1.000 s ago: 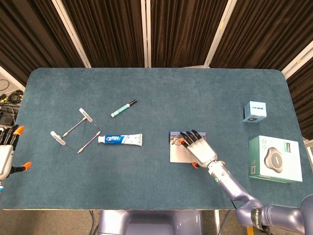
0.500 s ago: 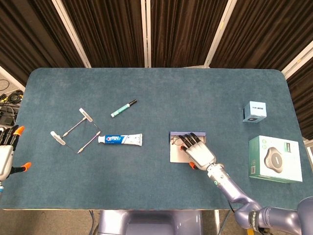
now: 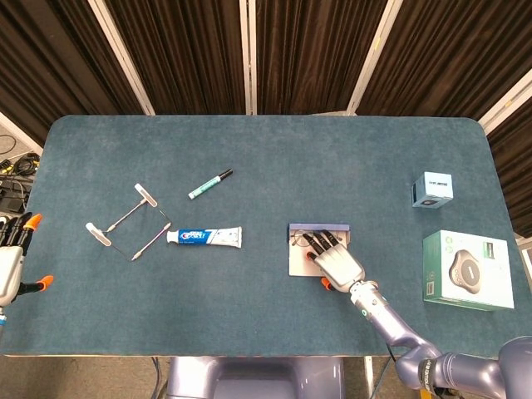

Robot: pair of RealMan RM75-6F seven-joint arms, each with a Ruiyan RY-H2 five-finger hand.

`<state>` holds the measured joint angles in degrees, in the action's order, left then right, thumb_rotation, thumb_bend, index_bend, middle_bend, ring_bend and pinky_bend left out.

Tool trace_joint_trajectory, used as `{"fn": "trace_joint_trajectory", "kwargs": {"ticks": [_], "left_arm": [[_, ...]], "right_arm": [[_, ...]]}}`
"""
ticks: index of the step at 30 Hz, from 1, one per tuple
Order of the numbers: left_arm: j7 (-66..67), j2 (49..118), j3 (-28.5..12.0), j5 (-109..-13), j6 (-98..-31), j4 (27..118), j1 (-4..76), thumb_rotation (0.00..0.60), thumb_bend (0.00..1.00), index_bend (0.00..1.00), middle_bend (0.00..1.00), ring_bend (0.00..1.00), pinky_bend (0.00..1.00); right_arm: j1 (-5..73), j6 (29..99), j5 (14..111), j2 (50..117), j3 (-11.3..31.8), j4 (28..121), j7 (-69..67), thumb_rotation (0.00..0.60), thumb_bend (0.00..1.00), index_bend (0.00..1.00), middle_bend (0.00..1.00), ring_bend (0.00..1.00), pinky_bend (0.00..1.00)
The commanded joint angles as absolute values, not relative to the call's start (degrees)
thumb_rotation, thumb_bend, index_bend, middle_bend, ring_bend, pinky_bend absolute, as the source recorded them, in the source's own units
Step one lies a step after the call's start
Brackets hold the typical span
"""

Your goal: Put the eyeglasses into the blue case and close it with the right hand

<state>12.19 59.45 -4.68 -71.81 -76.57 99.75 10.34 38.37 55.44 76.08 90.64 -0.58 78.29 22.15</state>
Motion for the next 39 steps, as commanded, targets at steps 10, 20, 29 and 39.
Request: {"fn": "trace_joint_trajectory", "kwargs": {"ticks": [10, 20, 29, 39], "left_arm": [[12.4, 59.5, -4.7, -71.7, -76.5, 99.8, 10.4, 0.600, 0.00, 0.00, 0.00, 0.00, 0.00], [12.5, 59.6, -4.7, -71.6, -76.5, 99.7, 10.4, 0.600, 0.00, 0.00, 0.00, 0.00, 0.00], [12.6, 59.6, -4.7, -71.6, -76.5, 99.7, 10.4, 0.600, 0.00, 0.00, 0.00, 0.00, 0.00], [12.4, 59.6, -4.7, -71.6, -76.4, 99.7, 10.4, 0.600, 0.00, 0.00, 0.00, 0.00, 0.00]], "right_arm": [[37.8, 55.0, 77.0, 91.5, -0.2, 76.6, 21.5, 0.600, 0.23, 0.34, 0.00, 0.00, 0.00], [37.5, 54.6, 77.6, 92.2, -0.1, 75.3, 21.2, 0.600, 0.23, 0.33, 0.00, 0.00, 0.00], [37.3, 54.7, 78.2, 93.0, 0.5, 73.8, 20.3, 0.600, 0.35, 0.33, 0.00, 0.00, 0.00], [37.0, 55.4, 79.1, 93.0, 1.3, 73.3, 18.8, 0.600, 0.37, 0.35, 0.00, 0.00, 0.00]]}}
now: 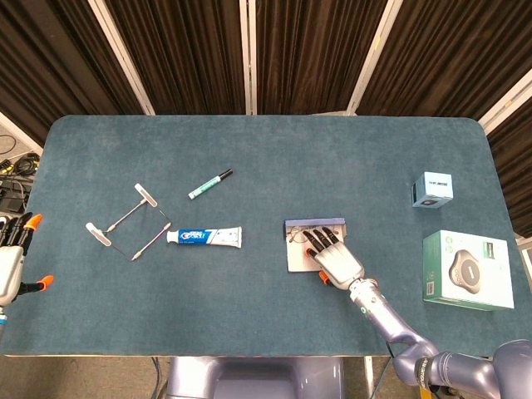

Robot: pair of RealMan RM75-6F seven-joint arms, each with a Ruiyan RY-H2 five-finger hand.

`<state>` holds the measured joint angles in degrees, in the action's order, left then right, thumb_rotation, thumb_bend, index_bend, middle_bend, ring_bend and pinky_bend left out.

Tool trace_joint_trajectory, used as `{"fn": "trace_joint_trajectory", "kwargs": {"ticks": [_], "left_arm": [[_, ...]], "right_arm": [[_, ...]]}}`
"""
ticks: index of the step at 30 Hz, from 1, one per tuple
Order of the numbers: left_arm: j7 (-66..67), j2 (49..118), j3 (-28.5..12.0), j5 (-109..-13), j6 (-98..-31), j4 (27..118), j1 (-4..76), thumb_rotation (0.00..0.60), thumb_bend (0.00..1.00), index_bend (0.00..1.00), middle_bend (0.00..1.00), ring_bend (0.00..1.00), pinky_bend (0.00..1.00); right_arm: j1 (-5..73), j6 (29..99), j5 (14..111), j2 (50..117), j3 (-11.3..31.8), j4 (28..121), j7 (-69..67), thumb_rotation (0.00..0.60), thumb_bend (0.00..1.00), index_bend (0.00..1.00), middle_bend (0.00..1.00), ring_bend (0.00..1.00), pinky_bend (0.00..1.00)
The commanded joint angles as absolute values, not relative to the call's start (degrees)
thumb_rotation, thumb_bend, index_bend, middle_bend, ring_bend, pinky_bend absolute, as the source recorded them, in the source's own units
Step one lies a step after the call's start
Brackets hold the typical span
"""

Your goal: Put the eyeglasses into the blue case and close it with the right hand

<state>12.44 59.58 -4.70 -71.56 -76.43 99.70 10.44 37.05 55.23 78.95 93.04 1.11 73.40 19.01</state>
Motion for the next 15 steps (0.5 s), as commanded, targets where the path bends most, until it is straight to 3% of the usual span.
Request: {"fn": "trace_joint_trajectory", "kwargs": {"ticks": [1, 15], "left_arm": [[12.4, 59.6, -4.7, -71.6, -76.4, 99.7, 10.4, 0.600, 0.00, 0.00, 0.00, 0.00, 0.00], [12.3, 59.5, -4.8, -71.4, -76.4, 99.7, 10.4, 0.600, 0.00, 0.00, 0.00, 0.00, 0.00]], "right_arm": [[37.0, 55.4, 79.2, 93.1, 1.4, 73.2, 18.6, 0.600, 0.37, 0.35, 0.00, 0.00, 0.00], [39.0, 54.4, 76.1, 95.2, 6.1, 70.9, 18.4, 0.600, 0.37, 0.35, 0.00, 0.00, 0.00]]}}
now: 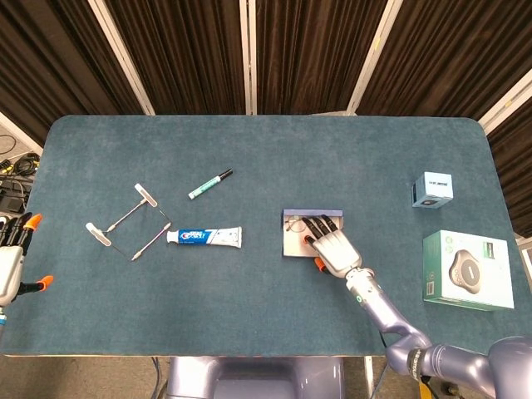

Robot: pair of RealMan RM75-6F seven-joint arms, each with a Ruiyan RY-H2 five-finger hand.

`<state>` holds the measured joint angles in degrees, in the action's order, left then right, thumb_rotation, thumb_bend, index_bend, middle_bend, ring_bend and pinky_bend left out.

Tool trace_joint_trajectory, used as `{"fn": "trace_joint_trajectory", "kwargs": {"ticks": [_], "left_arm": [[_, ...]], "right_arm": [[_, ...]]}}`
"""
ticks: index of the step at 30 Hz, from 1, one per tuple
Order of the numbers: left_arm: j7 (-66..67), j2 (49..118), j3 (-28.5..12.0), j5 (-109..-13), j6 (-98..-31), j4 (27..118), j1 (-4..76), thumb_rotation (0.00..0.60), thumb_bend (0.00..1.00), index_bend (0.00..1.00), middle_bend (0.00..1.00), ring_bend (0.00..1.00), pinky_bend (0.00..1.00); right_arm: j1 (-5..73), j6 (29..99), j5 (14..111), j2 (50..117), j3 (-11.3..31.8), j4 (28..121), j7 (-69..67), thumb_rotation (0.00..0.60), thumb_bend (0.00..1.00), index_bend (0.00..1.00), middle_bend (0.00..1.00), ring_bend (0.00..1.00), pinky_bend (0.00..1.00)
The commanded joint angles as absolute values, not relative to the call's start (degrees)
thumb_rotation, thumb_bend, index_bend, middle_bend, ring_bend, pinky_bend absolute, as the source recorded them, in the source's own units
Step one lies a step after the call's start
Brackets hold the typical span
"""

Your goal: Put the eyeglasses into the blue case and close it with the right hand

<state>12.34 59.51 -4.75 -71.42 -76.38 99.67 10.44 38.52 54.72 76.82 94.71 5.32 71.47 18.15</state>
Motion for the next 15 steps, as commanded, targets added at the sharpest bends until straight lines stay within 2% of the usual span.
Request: {"fn": "trace_joint_trajectory", "kwargs": {"ticks": [1, 15], "left_arm": [[12.3, 59.5, -4.8, -71.3, -76.3, 99.6, 10.5, 0.600, 0.00, 0.00, 0.00, 0.00, 0.00], [12.2, 59.6, -4.9, -70.8, -75.9, 99.4, 10.7, 0.600, 0.00, 0.00, 0.00, 0.00, 0.00]], "right_arm": [[39.3, 54.1, 75.3, 95.6, 7.0, 70.3, 18.6, 0.600, 0.37, 0.35, 0.00, 0.00, 0.00], [42.5, 51.9, 69.3, 97.9, 12.2, 65.8, 20.3, 0.600, 0.37, 0.36, 0.00, 0.00, 0.00]]}}
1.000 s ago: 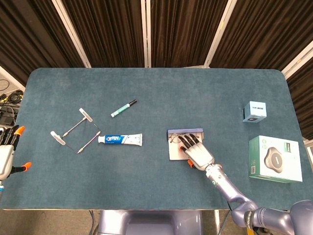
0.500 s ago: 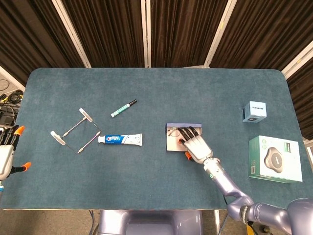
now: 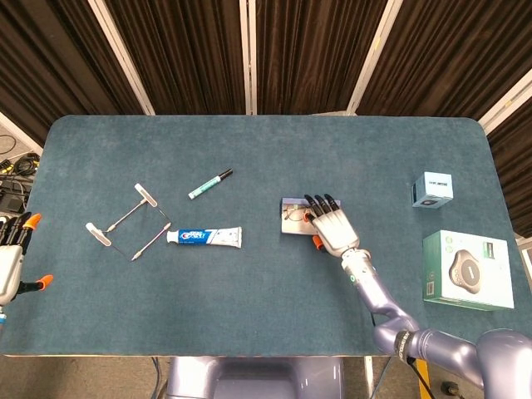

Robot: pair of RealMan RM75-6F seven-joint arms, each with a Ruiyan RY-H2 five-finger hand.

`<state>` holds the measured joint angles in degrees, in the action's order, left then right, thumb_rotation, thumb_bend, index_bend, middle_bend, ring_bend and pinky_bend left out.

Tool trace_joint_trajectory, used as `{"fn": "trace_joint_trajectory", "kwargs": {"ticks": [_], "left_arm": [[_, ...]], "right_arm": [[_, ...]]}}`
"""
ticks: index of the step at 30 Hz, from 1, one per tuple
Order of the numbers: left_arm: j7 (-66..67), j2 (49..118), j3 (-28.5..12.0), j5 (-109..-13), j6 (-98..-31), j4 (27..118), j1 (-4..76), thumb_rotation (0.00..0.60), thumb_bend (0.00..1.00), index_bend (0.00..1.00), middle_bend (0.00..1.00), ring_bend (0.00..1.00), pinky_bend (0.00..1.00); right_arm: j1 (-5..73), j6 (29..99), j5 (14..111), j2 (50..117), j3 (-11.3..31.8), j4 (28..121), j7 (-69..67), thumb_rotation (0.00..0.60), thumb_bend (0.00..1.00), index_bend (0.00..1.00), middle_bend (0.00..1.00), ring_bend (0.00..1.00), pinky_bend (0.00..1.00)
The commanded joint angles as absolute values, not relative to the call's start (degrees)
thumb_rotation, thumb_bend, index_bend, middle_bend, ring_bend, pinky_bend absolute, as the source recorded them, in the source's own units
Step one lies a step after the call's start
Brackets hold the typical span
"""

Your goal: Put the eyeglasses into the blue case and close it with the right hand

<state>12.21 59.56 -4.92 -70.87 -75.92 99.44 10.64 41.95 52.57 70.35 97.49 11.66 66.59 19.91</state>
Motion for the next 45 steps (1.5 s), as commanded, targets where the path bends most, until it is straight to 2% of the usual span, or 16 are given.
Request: {"fn": "trace_joint_trajectory", "kwargs": {"ticks": [1, 9, 11, 16, 19, 23, 27, 30, 37, 45], "left_arm": [[12.3, 59.6, -5.0, -70.8, -75.9, 99.4, 10.7, 0.600, 0.00, 0.00, 0.00, 0.00, 0.00], [12.5, 59.7, -5.0, -70.5, -75.7, 99.2, 10.8, 0.600, 0.00, 0.00, 0.00, 0.00, 0.00], [12.5, 59.7, -5.0, -70.5, -75.6, 99.2, 10.8, 0.600, 0.00, 0.00, 0.00, 0.00, 0.00], [12.4, 59.7, -5.0, -70.3, -75.6, 99.2, 10.8, 0.600, 0.00, 0.00, 0.00, 0.00, 0.00], [12.3, 59.6, -5.0, -70.6, -75.8, 99.4, 10.8, 0.600, 0.00, 0.00, 0.00, 0.00, 0.00], [11.7, 59.3, -4.9, -71.0, -76.0, 99.6, 10.6, 0.600, 0.00, 0.00, 0.00, 0.00, 0.00], [11.3, 59.0, -4.7, -71.6, -76.0, 99.9, 10.5, 0.600, 0.00, 0.00, 0.00, 0.00, 0.00], [11.3, 59.0, -4.5, -71.9, -76.1, 100.1, 10.5, 0.600, 0.00, 0.00, 0.00, 0.00, 0.00], [11.5, 59.0, -4.5, -72.2, -76.2, 100.4, 10.5, 0.600, 0.00, 0.00, 0.00, 0.00, 0.00], [12.1, 59.2, -4.4, -71.8, -75.9, 100.3, 10.6, 0.600, 0.00, 0.00, 0.00, 0.00, 0.00]], "right_arm": [[42.7, 51.6, 68.8, 98.0, 12.3, 65.3, 20.6, 0.600, 0.37, 0.36, 0.00, 0.00, 0.00], [43.2, 50.3, 67.2, 99.8, 11.9, 61.9, 21.3, 0.600, 0.37, 0.40, 0.00, 0.00, 0.00], [43.2, 50.3, 67.2, 100.2, 11.8, 61.3, 21.1, 0.600, 0.37, 0.44, 0.00, 0.00, 0.00], [42.6, 51.9, 69.9, 98.7, 10.7, 63.5, 18.9, 0.600, 0.38, 0.60, 0.02, 0.00, 0.00], [41.6, 53.5, 72.7, 96.1, 9.2, 66.7, 17.2, 0.600, 0.42, 0.64, 0.04, 0.00, 0.00], [40.1, 54.7, 77.3, 90.8, 5.9, 72.0, 15.2, 0.600, 0.47, 0.66, 0.05, 0.00, 0.00], [39.7, 53.5, 83.9, 83.3, 1.0, 78.4, 11.2, 0.600, 0.48, 0.67, 0.05, 0.00, 0.00], [39.8, 54.3, 87.7, 79.8, -0.9, 80.8, 10.7, 0.600, 0.48, 0.67, 0.04, 0.00, 0.00], [40.7, 55.0, 89.8, 77.2, -0.4, 85.0, 11.8, 0.600, 0.48, 0.67, 0.04, 0.00, 0.00], [43.5, 50.5, 86.5, 79.7, 2.3, 84.4, 16.4, 0.600, 0.48, 0.66, 0.04, 0.00, 0.00]]}}
